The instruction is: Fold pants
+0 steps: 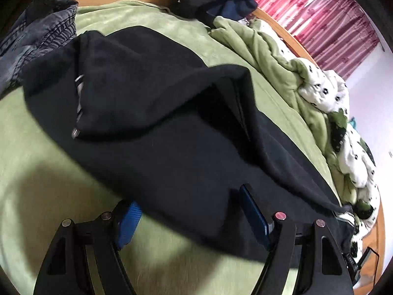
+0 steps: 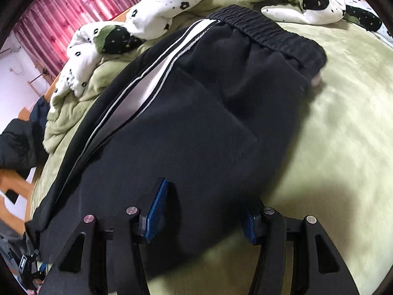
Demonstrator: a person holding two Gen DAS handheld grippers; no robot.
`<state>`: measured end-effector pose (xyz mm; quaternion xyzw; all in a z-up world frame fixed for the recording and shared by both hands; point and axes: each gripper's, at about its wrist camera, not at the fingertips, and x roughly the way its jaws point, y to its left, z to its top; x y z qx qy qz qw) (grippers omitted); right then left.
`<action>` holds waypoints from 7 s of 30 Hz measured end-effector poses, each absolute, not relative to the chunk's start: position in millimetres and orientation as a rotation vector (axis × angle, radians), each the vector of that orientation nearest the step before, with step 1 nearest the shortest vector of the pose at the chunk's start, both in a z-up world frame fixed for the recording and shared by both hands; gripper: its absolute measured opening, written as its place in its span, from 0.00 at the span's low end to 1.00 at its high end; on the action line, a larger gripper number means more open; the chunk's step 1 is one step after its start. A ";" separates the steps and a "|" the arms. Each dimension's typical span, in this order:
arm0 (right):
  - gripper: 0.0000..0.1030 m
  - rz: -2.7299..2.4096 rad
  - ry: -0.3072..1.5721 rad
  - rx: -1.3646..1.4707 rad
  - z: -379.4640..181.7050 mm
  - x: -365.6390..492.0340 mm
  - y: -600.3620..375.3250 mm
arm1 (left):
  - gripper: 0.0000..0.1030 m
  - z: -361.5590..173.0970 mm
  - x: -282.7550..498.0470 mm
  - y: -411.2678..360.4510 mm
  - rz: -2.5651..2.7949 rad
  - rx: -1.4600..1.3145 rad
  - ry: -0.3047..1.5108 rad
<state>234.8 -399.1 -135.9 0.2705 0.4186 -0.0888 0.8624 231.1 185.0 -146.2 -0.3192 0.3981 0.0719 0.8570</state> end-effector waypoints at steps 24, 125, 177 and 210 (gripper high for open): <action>0.10 -0.239 0.768 0.505 -41.5 107.2 -474.5 | 0.11 -58.9 101.6 95.4 0.011 -0.331 0.907; 0.62 -0.076 1.003 0.130 -44.4 109.1 -227.1 | 0.55 -71.3 55.9 231.2 -0.142 -0.396 0.890; 0.57 -0.010 0.932 0.092 -37.9 115.8 -247.6 | 0.49 -47.8 32.9 219.8 0.090 -0.238 0.851; 0.04 0.410 0.930 -0.393 -108.5 200.1 -161.2 | 0.20 -85.8 213.0 234.2 0.068 -0.170 0.890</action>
